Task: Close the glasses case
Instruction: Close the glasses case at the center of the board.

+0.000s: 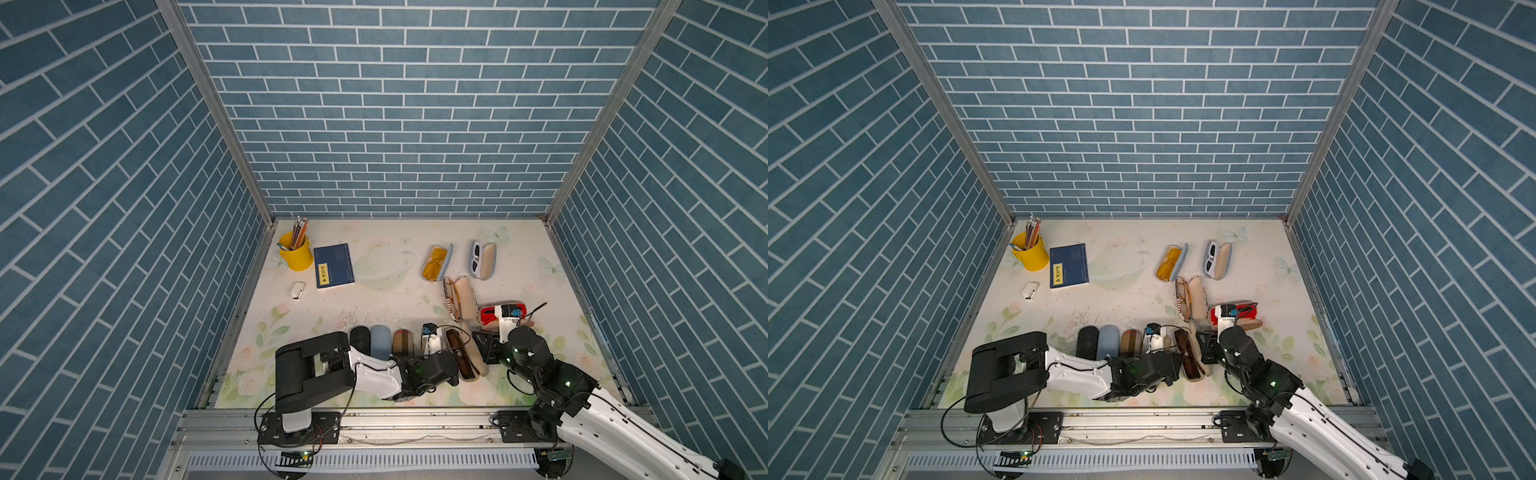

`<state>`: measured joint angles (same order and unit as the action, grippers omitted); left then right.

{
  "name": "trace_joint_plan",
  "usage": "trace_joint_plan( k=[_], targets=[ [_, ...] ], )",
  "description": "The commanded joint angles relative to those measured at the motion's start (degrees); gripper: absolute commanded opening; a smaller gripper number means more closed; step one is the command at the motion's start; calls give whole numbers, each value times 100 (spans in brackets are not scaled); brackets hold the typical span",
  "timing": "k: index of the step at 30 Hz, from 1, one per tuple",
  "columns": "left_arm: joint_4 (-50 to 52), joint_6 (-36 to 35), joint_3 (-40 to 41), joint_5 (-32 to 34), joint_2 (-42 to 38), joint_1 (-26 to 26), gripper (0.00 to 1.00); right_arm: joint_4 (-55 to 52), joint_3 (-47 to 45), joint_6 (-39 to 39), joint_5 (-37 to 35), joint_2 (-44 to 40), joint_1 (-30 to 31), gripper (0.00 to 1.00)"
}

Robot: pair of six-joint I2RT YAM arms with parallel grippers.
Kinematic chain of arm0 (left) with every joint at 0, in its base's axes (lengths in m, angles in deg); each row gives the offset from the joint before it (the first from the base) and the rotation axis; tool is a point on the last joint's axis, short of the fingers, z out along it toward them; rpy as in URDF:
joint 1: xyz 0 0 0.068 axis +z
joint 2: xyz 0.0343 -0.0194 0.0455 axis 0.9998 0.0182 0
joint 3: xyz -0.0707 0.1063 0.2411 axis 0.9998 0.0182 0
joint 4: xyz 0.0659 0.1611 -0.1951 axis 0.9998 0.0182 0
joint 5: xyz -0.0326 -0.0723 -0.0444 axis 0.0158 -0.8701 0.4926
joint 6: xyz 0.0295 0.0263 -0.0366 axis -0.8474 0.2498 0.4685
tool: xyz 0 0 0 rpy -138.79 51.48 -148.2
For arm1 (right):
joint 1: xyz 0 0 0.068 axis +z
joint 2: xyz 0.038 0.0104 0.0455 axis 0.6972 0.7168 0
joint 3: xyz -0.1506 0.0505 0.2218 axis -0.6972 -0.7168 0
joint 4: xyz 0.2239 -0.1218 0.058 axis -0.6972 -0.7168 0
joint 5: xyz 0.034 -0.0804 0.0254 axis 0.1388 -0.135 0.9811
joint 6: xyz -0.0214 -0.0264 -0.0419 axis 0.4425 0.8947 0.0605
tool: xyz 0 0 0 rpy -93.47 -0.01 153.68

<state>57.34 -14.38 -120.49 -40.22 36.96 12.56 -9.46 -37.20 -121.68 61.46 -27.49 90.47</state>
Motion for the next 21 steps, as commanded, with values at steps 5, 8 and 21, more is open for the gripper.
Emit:
trace_joint_plan(
  k=[5,8,21],
  targets=[
    [-5,-94,64,32,120,47,22,-272,-43,-176,-465,296,-64,23],
    [-31,-94,72,20,129,52,22,14,-281,-127,-235,198,-73,20],
    [-3,-94,7,-7,220,56,21,758,-773,-96,503,12,-80,14]
  ],
)
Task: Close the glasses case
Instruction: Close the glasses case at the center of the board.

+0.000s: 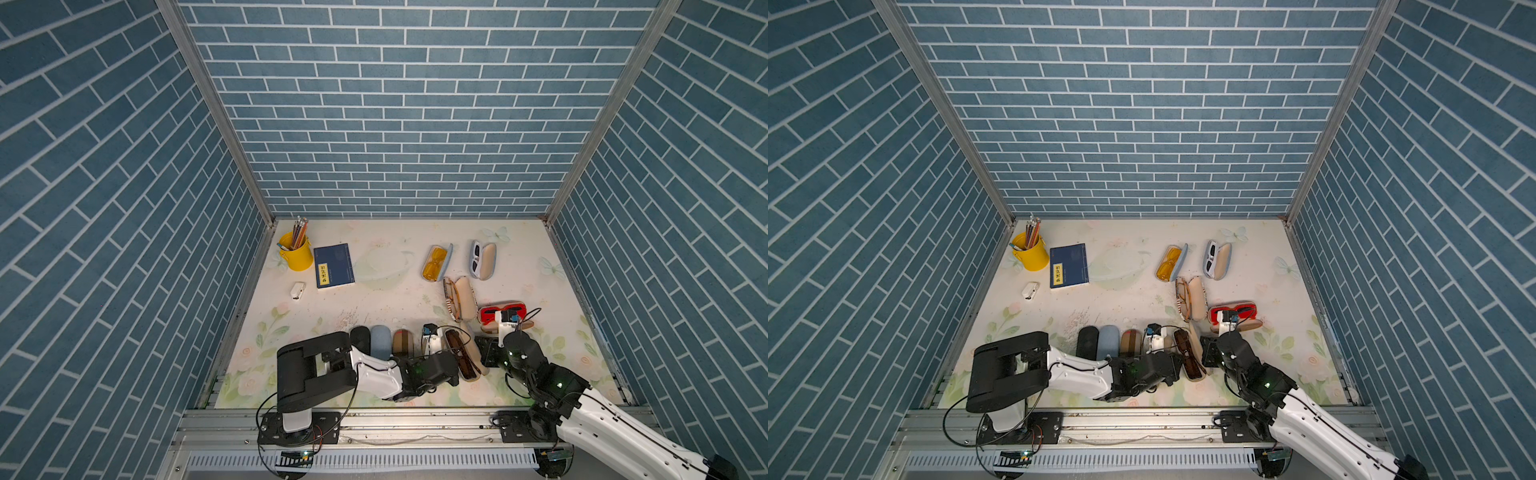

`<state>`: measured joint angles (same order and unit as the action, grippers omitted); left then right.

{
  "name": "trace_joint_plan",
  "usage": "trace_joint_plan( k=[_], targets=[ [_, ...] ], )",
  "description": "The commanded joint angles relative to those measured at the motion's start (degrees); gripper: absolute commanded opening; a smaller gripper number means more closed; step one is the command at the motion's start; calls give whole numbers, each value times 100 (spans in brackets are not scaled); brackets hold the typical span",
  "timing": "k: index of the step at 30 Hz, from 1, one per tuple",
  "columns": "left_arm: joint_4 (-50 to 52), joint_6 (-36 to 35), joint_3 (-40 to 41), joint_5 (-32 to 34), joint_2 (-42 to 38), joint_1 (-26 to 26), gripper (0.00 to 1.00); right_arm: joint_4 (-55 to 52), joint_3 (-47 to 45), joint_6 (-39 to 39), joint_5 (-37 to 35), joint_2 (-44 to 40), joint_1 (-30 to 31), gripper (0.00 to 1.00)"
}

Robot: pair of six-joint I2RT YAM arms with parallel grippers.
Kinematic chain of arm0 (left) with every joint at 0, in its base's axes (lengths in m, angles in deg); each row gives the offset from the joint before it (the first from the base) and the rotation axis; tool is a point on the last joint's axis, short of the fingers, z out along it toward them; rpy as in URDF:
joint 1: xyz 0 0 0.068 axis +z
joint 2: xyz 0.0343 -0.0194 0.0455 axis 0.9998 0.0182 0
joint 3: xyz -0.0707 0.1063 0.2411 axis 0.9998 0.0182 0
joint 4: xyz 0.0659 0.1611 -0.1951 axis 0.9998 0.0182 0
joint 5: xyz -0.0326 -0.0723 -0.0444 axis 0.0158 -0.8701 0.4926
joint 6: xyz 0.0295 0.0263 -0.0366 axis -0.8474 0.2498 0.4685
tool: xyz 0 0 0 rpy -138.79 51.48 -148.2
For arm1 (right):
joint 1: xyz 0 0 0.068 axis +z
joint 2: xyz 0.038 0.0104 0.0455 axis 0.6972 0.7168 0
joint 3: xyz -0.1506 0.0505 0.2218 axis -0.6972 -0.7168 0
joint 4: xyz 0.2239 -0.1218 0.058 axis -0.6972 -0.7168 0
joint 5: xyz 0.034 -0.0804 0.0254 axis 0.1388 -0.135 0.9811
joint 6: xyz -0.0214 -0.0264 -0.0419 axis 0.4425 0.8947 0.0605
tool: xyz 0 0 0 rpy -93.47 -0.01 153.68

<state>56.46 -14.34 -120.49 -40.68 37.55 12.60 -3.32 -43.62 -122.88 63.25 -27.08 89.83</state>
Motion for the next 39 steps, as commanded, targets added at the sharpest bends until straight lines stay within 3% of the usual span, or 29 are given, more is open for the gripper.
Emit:
trace_joint_plan(
  k=[1,10,17,20,24,32,35,39],
  targets=[
    [107,-99,11,62,162,57,21,164,-151,33,336,-23,-14,13],
    [108,-98,11,47,223,78,18,742,-680,-28,770,79,-10,2],
    [51,-281,38,74,201,92,18,1196,-1169,-157,1126,151,61,0],
    [-8,-379,51,28,14,64,11,1414,-1309,-263,1050,390,258,0],
    [382,-506,-57,204,-485,-93,13,1499,-1241,-342,748,681,503,1],
    [1387,-551,-121,673,-1448,-234,19,1912,-1094,-301,672,1129,502,8],
    [1377,-588,76,842,-1845,-239,21,1597,-920,-300,536,779,492,15],
    [1358,-828,257,1155,-2357,-316,34,544,-548,-340,99,46,351,28]
  ],
)
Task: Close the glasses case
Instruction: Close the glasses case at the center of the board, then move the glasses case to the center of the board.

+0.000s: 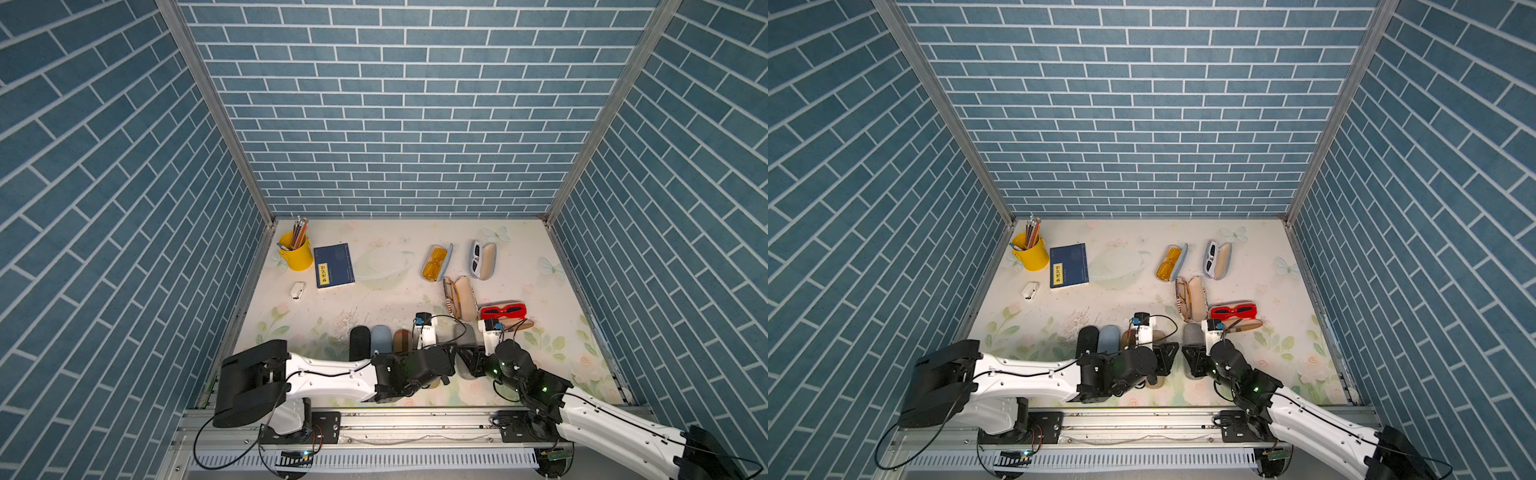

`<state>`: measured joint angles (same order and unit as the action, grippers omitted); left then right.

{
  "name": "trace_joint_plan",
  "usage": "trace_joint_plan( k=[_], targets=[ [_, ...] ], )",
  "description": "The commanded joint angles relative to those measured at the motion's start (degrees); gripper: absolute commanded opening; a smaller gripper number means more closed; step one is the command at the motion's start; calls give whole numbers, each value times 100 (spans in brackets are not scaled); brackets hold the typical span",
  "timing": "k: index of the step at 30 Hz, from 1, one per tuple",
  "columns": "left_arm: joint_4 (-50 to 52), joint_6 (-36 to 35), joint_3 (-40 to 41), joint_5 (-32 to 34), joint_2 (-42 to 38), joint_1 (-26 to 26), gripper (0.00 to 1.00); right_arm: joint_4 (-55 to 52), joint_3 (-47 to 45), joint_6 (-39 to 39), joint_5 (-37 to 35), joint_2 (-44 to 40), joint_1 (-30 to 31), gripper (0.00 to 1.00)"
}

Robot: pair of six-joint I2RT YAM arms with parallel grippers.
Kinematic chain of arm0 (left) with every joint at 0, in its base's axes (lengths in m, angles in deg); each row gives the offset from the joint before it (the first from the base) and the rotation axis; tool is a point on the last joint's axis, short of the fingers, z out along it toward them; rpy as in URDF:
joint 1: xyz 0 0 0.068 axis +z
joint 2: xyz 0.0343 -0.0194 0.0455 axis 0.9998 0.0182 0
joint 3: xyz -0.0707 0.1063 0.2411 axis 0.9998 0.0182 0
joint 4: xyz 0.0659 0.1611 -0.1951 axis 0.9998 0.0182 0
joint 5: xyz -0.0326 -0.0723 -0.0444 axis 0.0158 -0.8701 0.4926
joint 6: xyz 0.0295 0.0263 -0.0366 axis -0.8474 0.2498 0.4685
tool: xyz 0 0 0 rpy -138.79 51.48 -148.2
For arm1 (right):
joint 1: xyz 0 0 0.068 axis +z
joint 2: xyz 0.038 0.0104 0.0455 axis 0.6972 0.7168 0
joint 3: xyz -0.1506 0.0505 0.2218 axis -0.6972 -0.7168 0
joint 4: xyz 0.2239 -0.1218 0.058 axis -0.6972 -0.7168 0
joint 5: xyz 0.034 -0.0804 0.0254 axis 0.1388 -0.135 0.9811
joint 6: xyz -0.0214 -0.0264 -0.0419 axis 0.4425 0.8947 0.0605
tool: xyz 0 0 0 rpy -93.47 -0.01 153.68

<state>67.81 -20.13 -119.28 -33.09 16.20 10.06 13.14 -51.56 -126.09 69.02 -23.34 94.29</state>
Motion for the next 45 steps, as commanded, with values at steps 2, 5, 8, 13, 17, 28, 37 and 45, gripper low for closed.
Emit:
trace_joint_plan(
  k=[2,5,8,13,17,28,37,45],
  targets=[
    [300,-409,135,583,-359,-132,42,-1529,350,-95,-717,-534,-213,39],
    [278,-627,171,784,-483,-201,48,-1784,367,-145,-879,-525,-382,52],
    [266,-760,203,842,-548,-244,52,-1364,191,-62,-636,-227,-569,57],
    [244,-767,402,948,-779,-261,53,22,-197,90,63,525,-602,54],
    [333,-724,613,1134,-1154,-262,66,481,-264,91,331,731,-596,52],
    [997,-763,646,1563,-1802,-261,78,906,-505,-645,83,514,167,47],
    [907,-793,585,1381,-1588,-255,79,2343,-491,-1422,-547,1618,783,43],
    [809,-819,582,1297,-1419,-252,79,1751,-369,-1480,-882,1054,792,48]
  ],
)
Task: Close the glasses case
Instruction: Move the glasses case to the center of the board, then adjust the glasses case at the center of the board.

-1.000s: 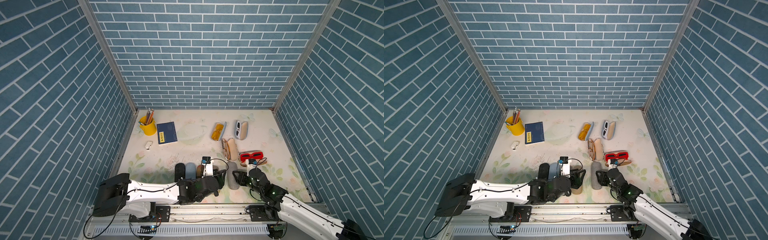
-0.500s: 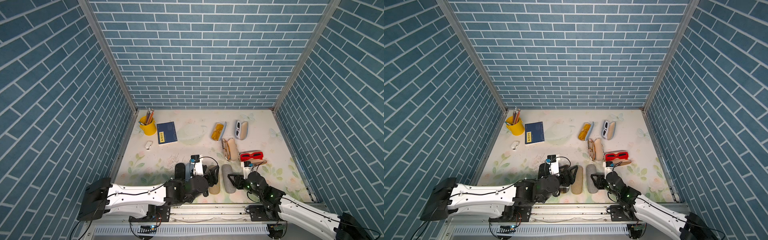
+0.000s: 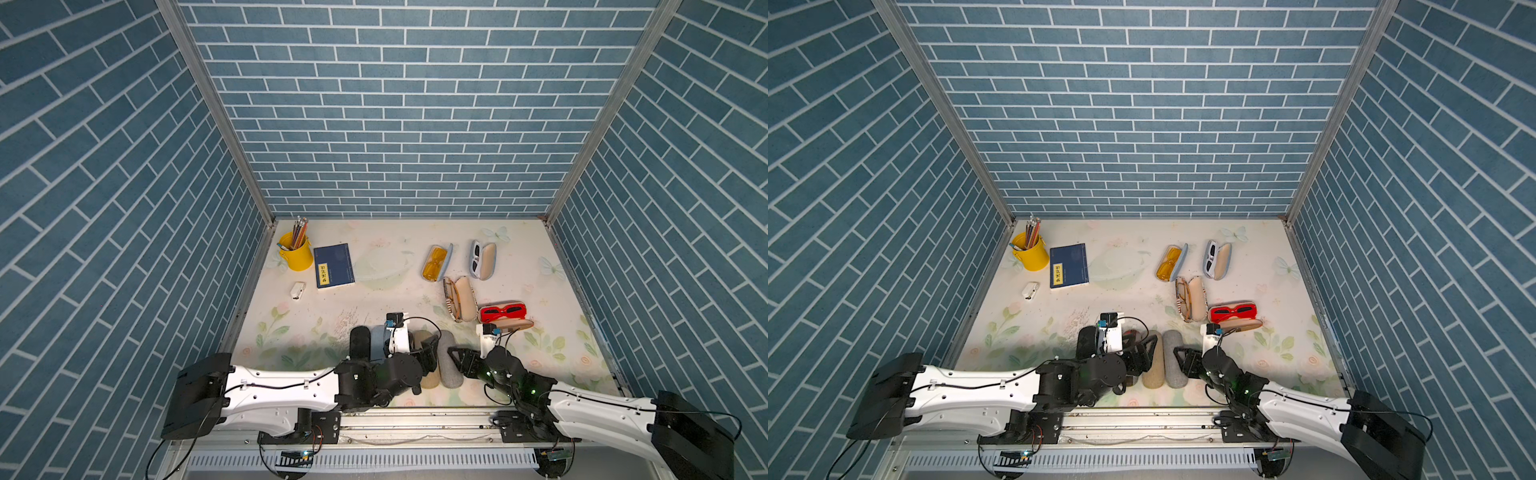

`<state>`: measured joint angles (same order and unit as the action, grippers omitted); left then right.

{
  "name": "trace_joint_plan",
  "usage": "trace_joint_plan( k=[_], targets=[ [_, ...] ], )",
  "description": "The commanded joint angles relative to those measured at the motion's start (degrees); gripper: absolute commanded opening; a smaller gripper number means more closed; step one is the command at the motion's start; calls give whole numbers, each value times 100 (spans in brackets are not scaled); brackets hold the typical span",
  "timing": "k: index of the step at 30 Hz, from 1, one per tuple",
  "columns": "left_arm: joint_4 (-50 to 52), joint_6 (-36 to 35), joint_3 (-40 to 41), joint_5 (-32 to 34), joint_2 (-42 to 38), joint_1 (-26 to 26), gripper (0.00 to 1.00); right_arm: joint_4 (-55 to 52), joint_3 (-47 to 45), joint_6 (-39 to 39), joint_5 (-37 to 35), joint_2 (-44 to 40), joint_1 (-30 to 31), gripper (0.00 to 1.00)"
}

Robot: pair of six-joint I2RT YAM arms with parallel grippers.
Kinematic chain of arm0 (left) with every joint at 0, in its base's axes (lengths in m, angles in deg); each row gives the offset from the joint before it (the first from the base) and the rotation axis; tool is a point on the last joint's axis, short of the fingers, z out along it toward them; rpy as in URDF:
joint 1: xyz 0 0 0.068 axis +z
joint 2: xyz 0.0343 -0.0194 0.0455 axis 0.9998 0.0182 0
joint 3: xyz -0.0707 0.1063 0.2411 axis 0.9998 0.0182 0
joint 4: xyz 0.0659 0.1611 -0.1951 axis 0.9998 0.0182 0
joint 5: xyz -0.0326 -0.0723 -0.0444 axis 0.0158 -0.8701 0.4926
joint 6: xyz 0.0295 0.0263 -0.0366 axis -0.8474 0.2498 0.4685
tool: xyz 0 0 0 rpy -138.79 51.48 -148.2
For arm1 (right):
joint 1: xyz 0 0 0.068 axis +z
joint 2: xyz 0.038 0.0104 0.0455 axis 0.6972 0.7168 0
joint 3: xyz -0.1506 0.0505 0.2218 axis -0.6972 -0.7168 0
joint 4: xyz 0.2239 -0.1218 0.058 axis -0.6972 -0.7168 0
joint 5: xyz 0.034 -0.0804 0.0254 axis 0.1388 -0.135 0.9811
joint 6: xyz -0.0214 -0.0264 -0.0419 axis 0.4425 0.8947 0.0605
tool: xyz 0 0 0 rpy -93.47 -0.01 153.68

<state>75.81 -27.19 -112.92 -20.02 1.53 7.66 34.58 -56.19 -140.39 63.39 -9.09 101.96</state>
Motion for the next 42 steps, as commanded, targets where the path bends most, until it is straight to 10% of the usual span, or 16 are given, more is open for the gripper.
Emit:
trace_joint_plan(
  k=[1,11,27,42],
  targets=[
    [19,-127,-68,-15,70,-13,79,-744,177,32,-413,-598,23,50],
    [-362,-221,-396,-1557,855,938,82,-3538,1425,1305,-201,-1975,-1167,69],
    [-76,-856,-2479,-3035,3402,2247,71,-3175,1853,2739,1942,-888,-3858,69],
    [24,-1148,-3341,-3461,4734,2775,53,-2817,2127,3149,2381,-193,-4128,66]
  ],
)
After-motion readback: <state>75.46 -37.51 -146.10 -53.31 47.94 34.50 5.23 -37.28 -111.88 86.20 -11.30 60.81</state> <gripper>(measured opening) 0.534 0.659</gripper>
